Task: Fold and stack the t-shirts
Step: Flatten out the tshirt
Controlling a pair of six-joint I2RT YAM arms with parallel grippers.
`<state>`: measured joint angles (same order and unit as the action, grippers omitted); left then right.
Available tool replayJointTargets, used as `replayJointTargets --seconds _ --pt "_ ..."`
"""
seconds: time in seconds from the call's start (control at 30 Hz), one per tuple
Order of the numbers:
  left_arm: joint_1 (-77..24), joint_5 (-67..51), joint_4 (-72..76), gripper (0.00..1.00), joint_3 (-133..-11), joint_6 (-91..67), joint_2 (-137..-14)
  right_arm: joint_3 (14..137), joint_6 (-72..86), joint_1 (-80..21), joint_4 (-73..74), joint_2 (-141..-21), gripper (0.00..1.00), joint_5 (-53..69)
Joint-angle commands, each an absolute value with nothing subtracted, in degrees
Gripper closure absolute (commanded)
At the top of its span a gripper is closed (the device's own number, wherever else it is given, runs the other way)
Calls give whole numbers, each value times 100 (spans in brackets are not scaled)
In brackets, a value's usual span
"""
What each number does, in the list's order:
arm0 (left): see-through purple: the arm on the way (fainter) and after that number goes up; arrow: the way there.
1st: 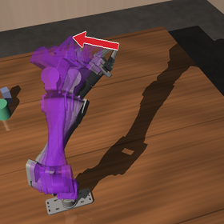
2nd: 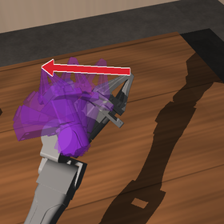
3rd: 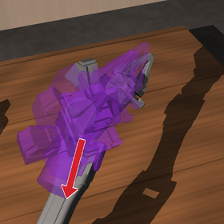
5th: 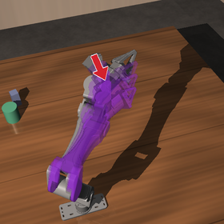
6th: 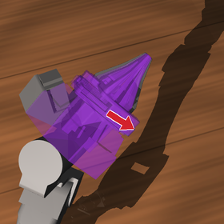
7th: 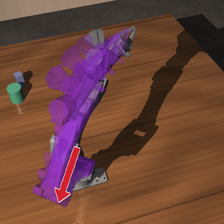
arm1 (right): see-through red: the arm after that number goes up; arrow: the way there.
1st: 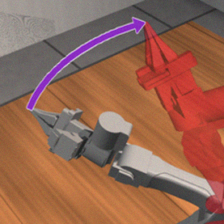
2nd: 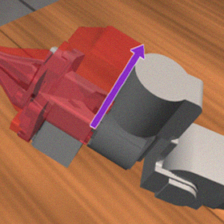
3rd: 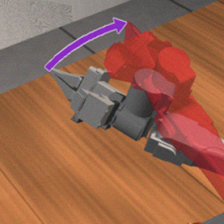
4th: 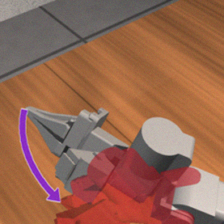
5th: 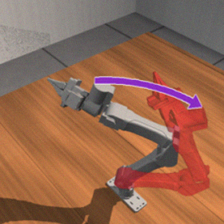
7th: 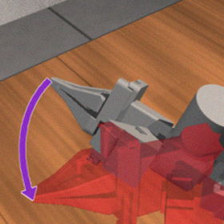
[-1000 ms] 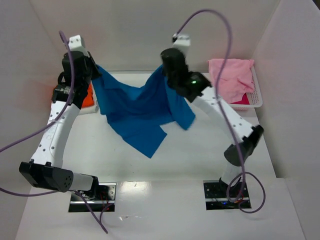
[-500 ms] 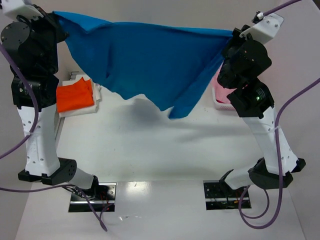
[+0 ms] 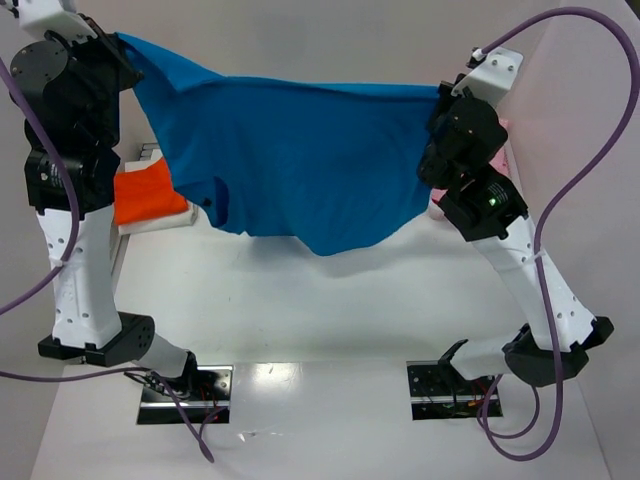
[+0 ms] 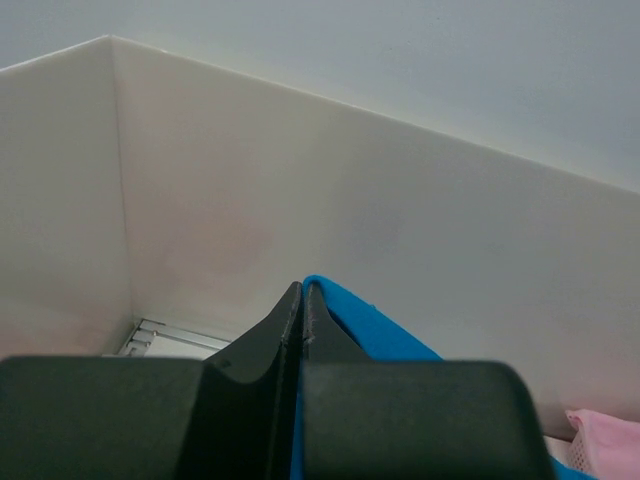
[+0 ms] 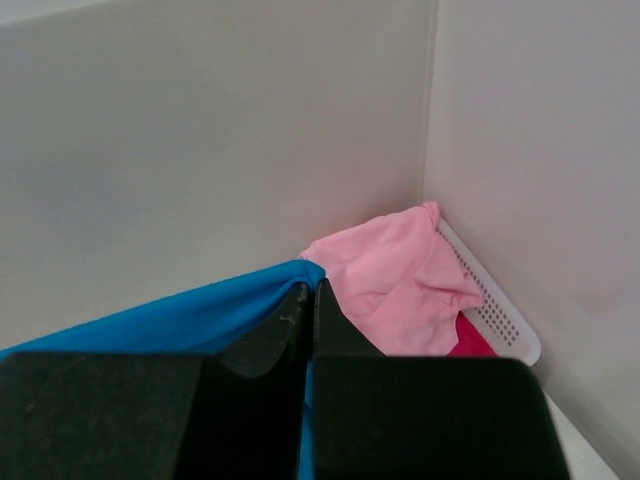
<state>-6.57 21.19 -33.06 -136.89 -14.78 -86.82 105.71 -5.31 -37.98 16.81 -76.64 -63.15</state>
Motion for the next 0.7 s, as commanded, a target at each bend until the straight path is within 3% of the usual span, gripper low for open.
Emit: replayJointTargets --seconds 0.0,0.33,0.53,0.67 --pt "-606 2273 -2962 100 -13623 -1098 -8367 10623 -244 -3668 1569 -7846 100 -6381" --pt "-606 2604 -2962 100 -14334 -879 -8493 12811 687 -3016 2561 -9702 100 -4798" --pt "-606 2005 -3015 100 -14859 -817 -9067 12911 1154 -2338 2452 -10020 100 -3747" --pt "-606 1502 -3235 100 -15170 -738 -9395 13104 1784 -1144 2478 -10090 100 -2426"
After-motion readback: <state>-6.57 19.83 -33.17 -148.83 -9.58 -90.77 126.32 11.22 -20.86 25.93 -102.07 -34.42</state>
